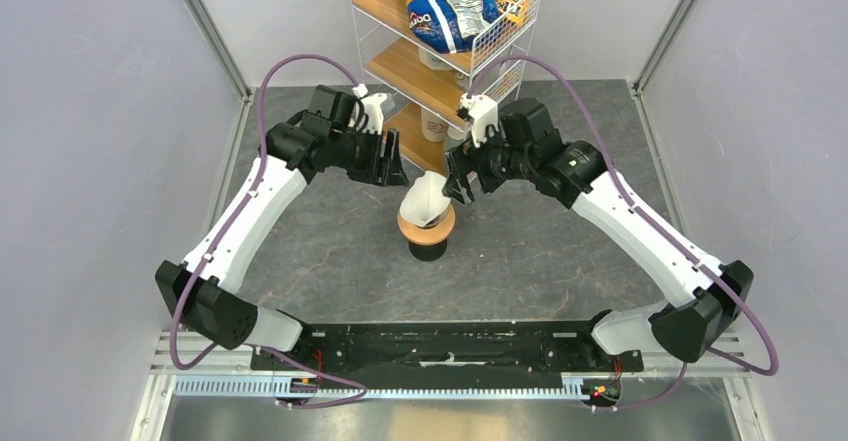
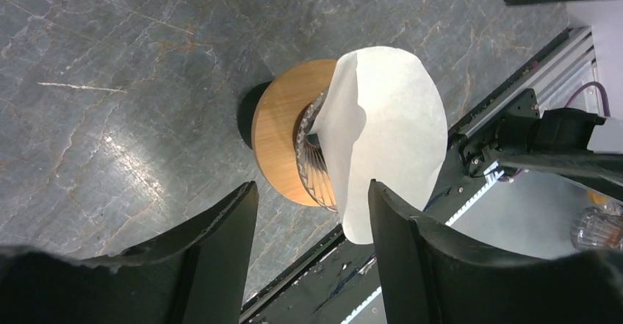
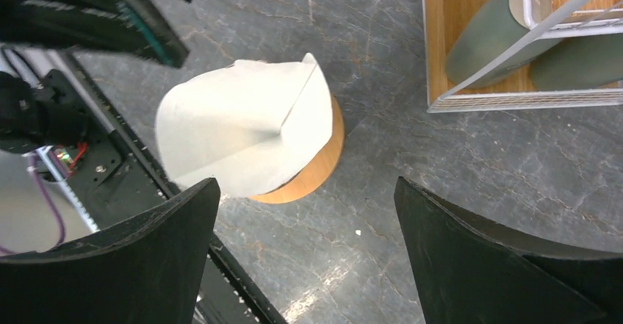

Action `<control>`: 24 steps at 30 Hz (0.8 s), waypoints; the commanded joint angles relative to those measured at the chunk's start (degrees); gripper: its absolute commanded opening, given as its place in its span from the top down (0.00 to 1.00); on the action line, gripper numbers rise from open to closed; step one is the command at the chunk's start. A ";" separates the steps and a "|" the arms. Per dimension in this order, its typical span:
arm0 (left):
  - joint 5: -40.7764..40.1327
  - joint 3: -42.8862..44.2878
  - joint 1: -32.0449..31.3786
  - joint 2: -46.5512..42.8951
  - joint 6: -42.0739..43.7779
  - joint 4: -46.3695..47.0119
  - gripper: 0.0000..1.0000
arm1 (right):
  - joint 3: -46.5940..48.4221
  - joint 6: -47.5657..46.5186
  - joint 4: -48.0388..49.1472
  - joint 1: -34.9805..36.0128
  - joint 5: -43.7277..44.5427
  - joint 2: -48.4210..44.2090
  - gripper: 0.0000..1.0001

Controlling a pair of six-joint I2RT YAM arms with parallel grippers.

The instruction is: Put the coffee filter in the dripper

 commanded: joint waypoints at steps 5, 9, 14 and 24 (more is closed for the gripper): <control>8.93 -4.16 7.40 -3.18 -2.73 2.29 0.34 | 1.33 -9.36 5.13 7.06 11.29 3.76 0.03; 9.10 -6.00 11.34 -6.35 -2.53 2.56 0.34 | 1.77 -15.67 4.42 7.59 10.05 3.19 0.03; 7.46 -7.74 14.25 -9.34 -3.55 3.20 0.34 | 3.60 -20.91 0.42 8.50 4.85 2.60 0.13; 7.91 -6.49 18.88 -10.23 -5.55 4.78 0.35 | 10.38 -19.40 -3.85 9.63 2.42 11.06 0.69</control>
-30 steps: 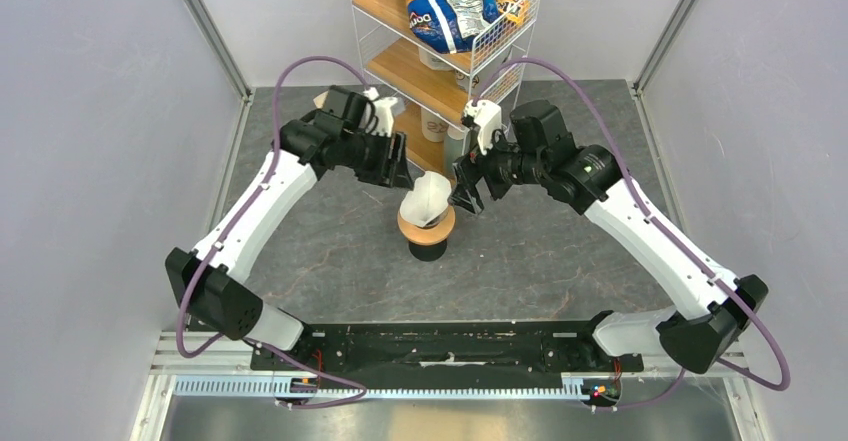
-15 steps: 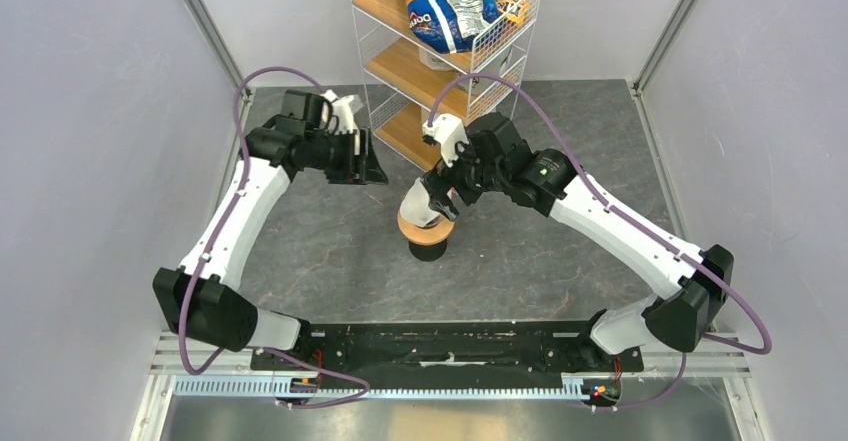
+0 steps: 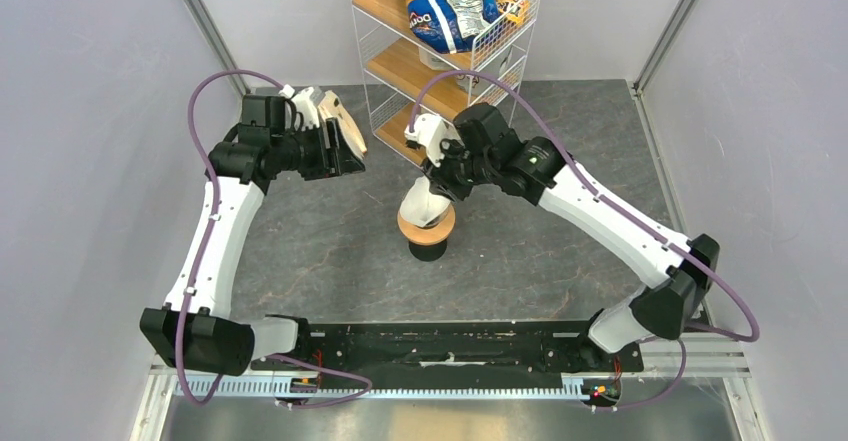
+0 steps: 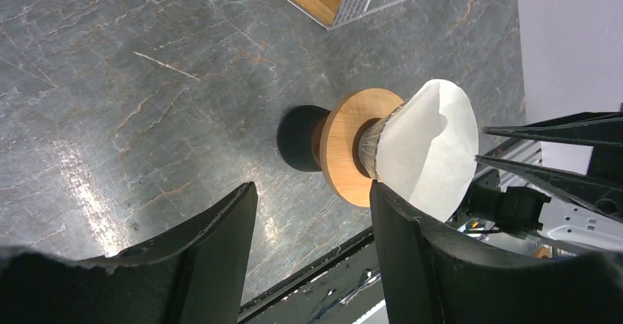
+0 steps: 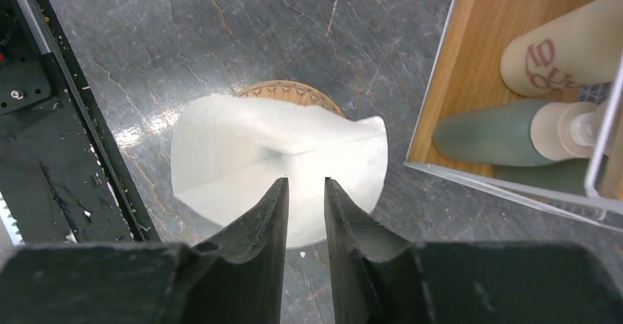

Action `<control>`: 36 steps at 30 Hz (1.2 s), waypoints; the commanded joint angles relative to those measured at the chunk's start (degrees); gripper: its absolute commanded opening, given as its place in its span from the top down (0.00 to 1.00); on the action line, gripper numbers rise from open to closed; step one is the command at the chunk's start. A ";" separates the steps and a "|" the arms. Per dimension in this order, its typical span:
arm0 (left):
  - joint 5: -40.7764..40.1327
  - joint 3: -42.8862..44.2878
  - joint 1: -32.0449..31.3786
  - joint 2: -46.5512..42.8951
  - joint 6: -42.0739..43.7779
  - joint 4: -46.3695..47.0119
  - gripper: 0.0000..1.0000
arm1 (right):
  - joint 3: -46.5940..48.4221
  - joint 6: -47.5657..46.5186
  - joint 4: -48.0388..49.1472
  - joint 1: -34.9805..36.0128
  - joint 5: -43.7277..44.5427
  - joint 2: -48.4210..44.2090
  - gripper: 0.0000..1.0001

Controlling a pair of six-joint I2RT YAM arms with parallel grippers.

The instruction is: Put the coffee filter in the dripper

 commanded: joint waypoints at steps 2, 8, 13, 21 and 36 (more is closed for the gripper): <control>1.82 1.18 1.10 -0.81 -2.42 2.37 0.35 | 3.74 -0.43 -2.15 1.19 -1.67 4.66 0.71; 2.31 1.28 2.06 -0.96 -3.52 2.81 0.35 | 3.18 -1.42 -1.63 1.56 -0.93 8.54 0.74; 2.72 0.31 2.69 -1.55 -3.36 2.52 0.35 | 3.49 -1.95 -0.70 1.83 -1.31 11.69 0.74; 3.29 -0.29 4.17 -2.13 -3.79 2.37 0.35 | 3.71 -3.39 -1.65 2.08 -1.47 14.84 0.74; 4.54 -0.12 5.04 -1.72 -3.58 2.37 0.35 | 1.72 -4.84 -1.66 2.45 -1.52 16.57 0.73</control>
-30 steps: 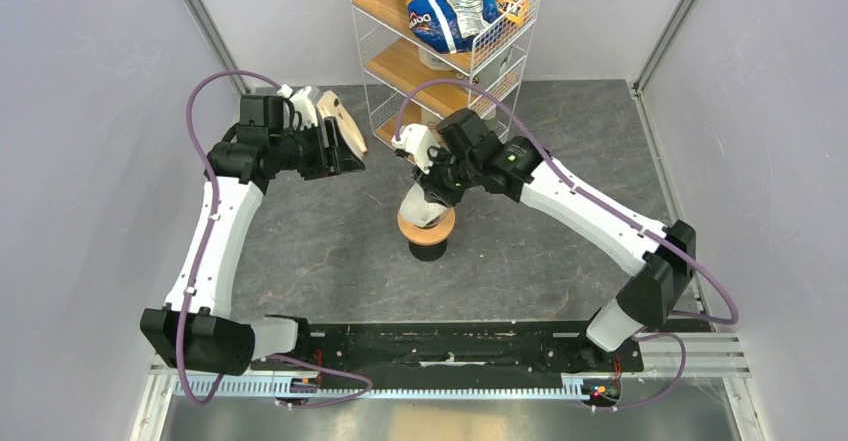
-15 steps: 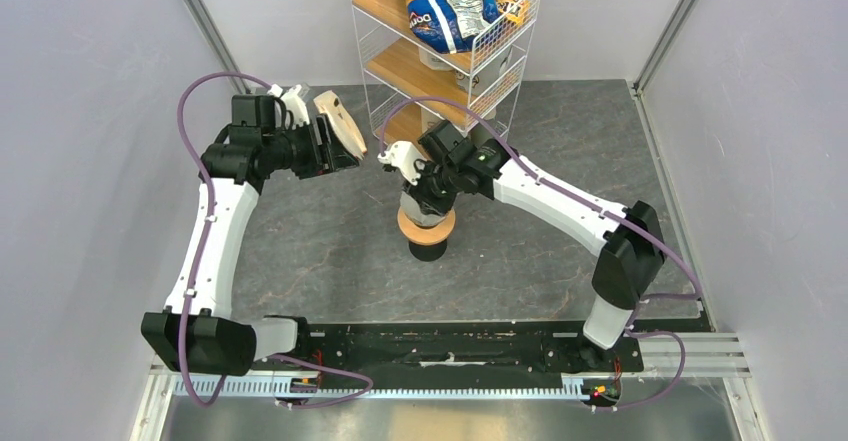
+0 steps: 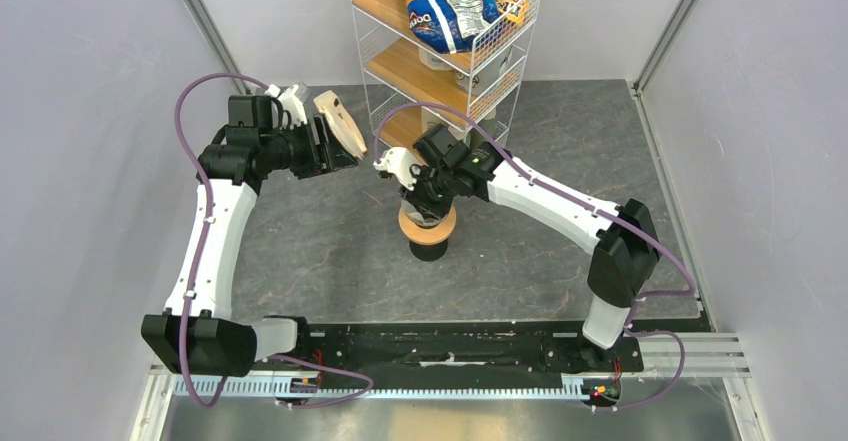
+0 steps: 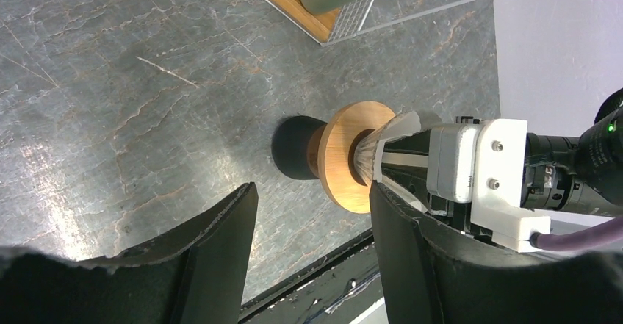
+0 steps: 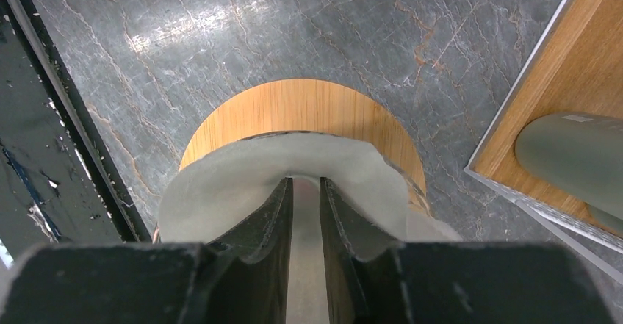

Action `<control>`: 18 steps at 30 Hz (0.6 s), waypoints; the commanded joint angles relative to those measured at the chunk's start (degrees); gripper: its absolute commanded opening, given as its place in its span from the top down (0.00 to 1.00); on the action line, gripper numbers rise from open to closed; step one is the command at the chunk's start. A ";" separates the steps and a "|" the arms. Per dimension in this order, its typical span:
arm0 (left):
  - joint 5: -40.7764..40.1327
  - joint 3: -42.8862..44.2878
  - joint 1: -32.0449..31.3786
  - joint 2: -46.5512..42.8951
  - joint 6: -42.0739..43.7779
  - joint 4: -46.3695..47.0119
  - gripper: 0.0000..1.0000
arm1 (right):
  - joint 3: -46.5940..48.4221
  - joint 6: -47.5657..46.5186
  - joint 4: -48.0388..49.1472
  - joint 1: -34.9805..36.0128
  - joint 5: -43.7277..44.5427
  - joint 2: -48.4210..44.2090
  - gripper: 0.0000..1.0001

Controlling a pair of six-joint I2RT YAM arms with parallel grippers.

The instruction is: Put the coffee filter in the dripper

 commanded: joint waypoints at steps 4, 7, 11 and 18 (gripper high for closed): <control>1.83 0.18 0.76 -0.79 -0.92 1.25 0.35 | -0.87 -1.49 0.53 0.14 -0.29 0.82 0.72; 2.06 0.04 0.86 -0.79 -0.84 1.30 0.35 | -0.38 -1.33 0.52 0.14 -0.42 0.52 0.72; 2.18 0.16 0.83 -0.76 -0.82 1.30 0.35 | 0.94 -1.17 0.13 0.22 -0.55 -0.02 0.72; 2.28 0.43 0.90 -0.85 -0.86 1.30 0.35 | 4.11 -0.44 -1.55 0.59 -0.76 -1.63 0.72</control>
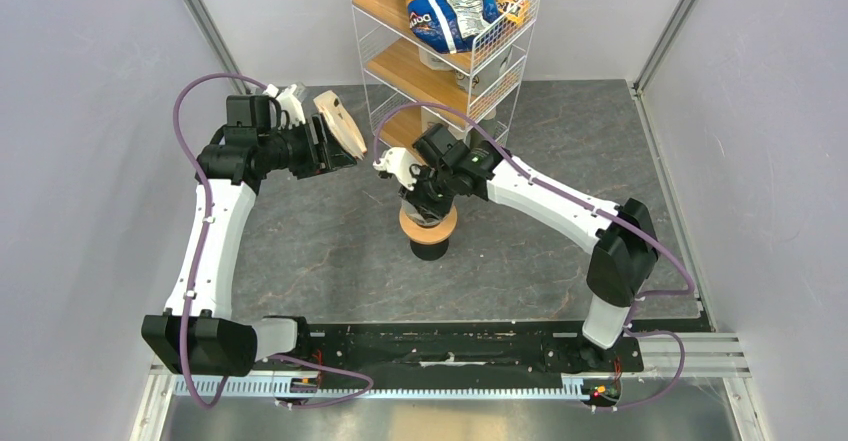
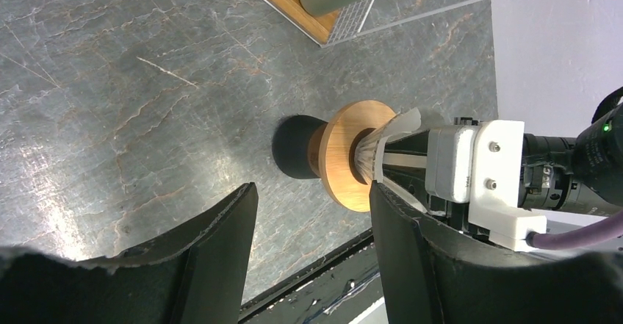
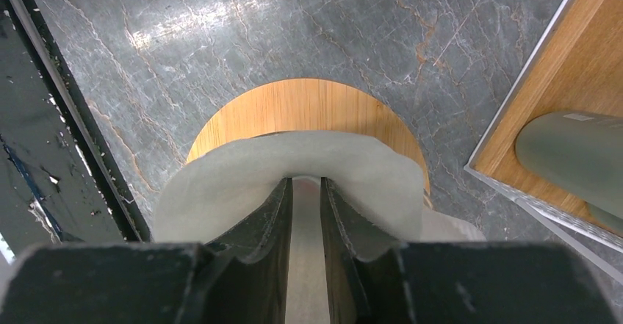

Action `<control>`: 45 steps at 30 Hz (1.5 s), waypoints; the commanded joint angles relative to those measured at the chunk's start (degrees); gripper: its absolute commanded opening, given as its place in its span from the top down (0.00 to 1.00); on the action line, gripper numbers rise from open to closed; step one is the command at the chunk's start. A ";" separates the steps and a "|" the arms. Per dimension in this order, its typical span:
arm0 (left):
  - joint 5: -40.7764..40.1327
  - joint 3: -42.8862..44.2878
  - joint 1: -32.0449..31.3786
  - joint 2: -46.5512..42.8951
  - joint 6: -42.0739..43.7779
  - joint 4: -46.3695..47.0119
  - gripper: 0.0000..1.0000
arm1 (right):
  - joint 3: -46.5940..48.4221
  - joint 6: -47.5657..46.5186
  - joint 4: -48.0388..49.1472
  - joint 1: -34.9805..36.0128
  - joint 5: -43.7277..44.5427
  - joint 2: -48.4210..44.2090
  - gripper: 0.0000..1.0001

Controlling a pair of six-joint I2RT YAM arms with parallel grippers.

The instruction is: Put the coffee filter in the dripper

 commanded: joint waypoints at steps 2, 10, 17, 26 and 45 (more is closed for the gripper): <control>1.92 0.30 0.35 -1.00 -0.93 1.43 0.35 | 4.24 0.17 -0.95 0.38 -0.73 -2.68 0.72; 2.49 -0.10 0.32 -1.12 -1.55 1.86 0.35 | 5.26 0.39 -1.91 0.64 -0.65 -3.98 0.71; 2.80 -0.23 0.37 -1.08 -1.50 1.98 0.35 | 3.92 -0.67 -2.62 0.65 -0.45 -4.43 0.69; 5.35 -2.71 0.22 -1.10 -2.71 3.19 0.37 | 4.15 -0.88 -1.10 0.73 -1.21 -4.81 0.85; 12.99 -8.36 -2.66 -2.83 -5.62 9.19 0.37 | 10.73 -0.73 -7.30 1.28 1.47 -7.60 0.87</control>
